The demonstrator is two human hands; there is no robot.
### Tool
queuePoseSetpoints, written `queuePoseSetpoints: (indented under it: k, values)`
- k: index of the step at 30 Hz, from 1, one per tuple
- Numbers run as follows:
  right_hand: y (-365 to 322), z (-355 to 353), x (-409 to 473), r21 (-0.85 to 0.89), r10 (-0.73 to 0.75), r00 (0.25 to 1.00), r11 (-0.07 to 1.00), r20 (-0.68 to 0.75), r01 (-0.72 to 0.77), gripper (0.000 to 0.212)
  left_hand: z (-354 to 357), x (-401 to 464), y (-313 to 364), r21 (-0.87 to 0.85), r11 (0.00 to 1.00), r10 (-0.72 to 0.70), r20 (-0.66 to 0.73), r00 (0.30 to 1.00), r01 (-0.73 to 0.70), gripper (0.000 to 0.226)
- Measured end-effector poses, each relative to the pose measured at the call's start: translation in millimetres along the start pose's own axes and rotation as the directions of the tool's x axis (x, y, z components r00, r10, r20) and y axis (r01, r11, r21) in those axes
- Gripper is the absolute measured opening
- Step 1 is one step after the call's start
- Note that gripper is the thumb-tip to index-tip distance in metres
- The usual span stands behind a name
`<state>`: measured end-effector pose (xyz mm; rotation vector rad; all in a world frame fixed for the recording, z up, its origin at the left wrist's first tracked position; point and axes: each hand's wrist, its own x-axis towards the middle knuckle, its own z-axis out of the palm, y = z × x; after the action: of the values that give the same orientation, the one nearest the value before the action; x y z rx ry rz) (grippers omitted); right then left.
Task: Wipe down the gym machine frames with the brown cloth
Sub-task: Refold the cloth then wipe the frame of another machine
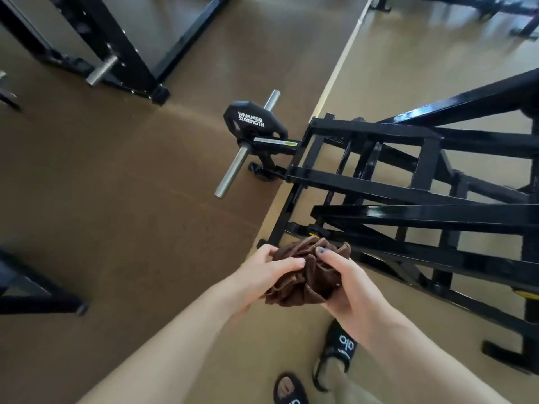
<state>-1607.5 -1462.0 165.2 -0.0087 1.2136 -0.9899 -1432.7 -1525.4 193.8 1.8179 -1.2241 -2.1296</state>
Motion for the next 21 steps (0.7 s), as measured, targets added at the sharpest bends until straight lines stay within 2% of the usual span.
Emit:
queuePoseSetpoints:
  k: [6, 11, 15, 18, 21]
  values:
    - [-37.5, 5.6, 45.7, -0.013, -0.080, 0.975, 0.997, -0.209, 0.079, 0.041, -2.2, 60.4, 48.6, 0.146, 0.989, -0.018, 0.022, 1.000, 0.015, 0.053]
    - [-63.9, 18.3, 102.4, 0.012, -0.092, 0.956, 0.995, -0.278, 0.099, 0.041, -16.5, 126.1, 87.8, 0.231, 0.972, 0.050, -0.027, 0.998, -0.042, 0.050]
    - [-83.8, 25.5, 143.0, 0.024, -0.118, 0.941, 0.991, -0.317, 0.132, 0.051, -25.0, 176.2, 118.0, 0.340, 0.935, 0.105, -0.003, 0.994, -0.098, 0.044]
    - [-92.6, 29.1, 170.6, 0.042, -0.123, 0.910, 0.988, -0.396, 0.151, 0.058, -28.1, 213.7, 133.5, 0.363, 0.923, 0.127, 0.024, 0.992, -0.127, 0.060]
    - [-99.7, 33.2, 205.6, 0.157, -0.069, 0.867, 0.973, -0.494, 0.167, 0.066, -28.6, 255.5, 144.5, 0.350, 0.932, 0.080, 0.064, 0.995, -0.097, 0.067]
